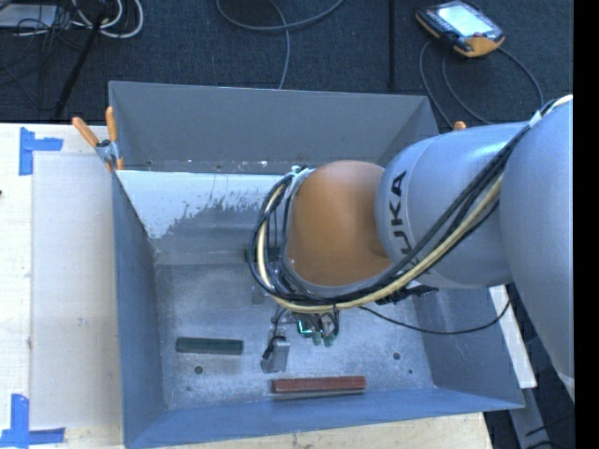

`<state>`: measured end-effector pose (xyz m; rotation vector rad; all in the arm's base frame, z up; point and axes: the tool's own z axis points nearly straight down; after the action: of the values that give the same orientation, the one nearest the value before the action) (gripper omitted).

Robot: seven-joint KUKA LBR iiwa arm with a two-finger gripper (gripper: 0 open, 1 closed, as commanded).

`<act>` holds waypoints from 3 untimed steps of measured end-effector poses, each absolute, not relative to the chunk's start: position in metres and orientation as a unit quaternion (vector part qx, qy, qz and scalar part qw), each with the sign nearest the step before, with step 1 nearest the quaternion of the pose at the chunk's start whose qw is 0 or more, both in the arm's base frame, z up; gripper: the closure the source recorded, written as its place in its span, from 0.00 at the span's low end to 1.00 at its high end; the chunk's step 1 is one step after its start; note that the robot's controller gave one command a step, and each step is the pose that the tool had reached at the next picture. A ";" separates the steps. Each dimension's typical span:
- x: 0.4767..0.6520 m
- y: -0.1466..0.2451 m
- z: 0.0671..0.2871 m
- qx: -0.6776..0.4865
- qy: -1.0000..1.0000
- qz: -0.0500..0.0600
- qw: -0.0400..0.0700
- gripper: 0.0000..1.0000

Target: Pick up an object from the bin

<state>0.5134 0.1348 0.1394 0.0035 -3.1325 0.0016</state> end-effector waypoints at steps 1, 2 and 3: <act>0.515 0.134 0.143 -0.001 -1.000 0.000 0.001 0.00; 0.498 0.209 0.088 0.037 -0.999 0.000 0.000 0.00; 0.503 0.221 0.122 0.061 -0.998 0.000 0.002 0.00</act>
Offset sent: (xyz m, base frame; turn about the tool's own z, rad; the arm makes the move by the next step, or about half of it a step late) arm -0.0223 0.0993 -0.0694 -0.1001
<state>0.5028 0.2212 0.1217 0.1899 -3.1317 0.0013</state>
